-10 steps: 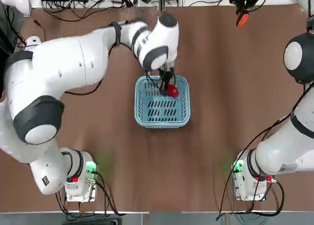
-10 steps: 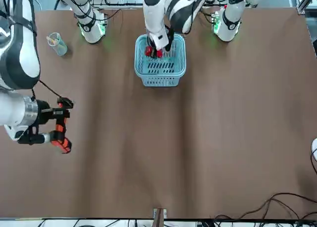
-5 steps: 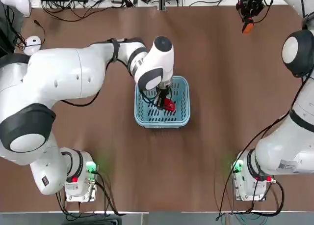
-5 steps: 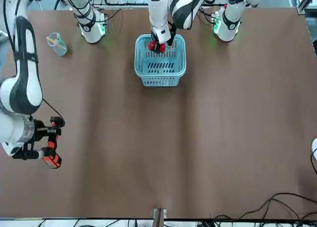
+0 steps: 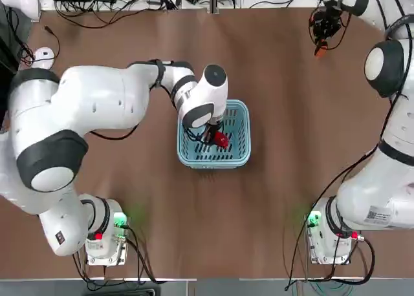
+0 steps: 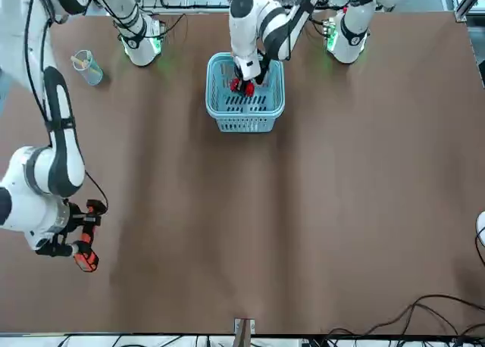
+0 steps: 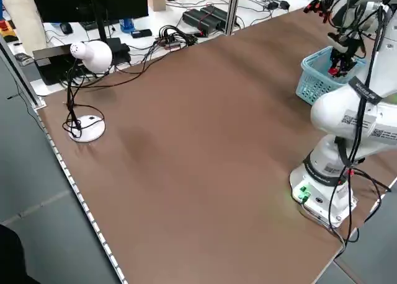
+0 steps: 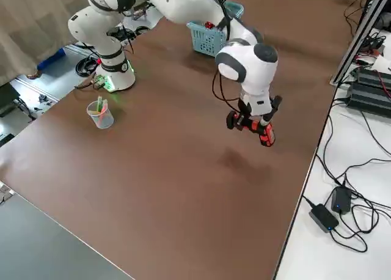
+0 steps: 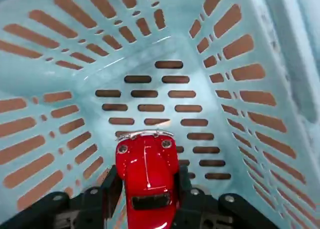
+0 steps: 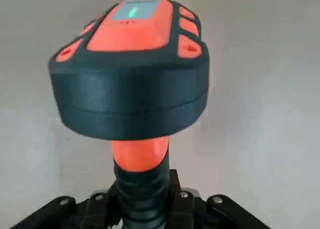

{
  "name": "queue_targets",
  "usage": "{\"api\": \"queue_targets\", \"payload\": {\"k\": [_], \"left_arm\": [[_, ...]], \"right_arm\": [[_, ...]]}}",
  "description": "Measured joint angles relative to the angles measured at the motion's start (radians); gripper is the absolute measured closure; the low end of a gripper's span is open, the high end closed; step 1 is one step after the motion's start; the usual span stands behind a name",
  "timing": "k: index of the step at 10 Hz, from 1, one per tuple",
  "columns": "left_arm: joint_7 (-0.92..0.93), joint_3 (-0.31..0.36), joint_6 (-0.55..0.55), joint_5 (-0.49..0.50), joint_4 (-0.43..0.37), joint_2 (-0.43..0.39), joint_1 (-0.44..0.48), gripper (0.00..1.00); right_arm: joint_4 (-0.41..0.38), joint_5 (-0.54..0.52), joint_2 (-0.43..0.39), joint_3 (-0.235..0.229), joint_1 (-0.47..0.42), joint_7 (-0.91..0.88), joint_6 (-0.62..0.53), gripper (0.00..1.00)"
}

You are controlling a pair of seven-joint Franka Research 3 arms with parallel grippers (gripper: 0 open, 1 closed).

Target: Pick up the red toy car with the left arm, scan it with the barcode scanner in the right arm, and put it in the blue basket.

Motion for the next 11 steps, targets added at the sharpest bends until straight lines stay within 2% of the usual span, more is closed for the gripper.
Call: {"api": "queue_targets", "payload": {"k": [2, 5, 11], "left_arm": [[0.056, 0.001, 0.003, 0.001, 0.038, 0.042, 0.036, 0.51], [0.083, 0.000, 0.005, 0.001, 0.050, 0.067, 0.051, 0.51], [0.083, -0.003, 0.046, 0.001, 0.056, 0.130, 0.047, 0.51]], "right_arm": [[-0.001, -0.029, 0.040, 0.000, 0.000, 0.000, 0.045, 0.64], [-0.003, -0.049, 0.093, 0.000, -0.009, 0.000, 0.106, 0.64], [-0.002, -0.051, 0.102, 0.000, -0.011, 0.000, 0.114, 0.64]]}}
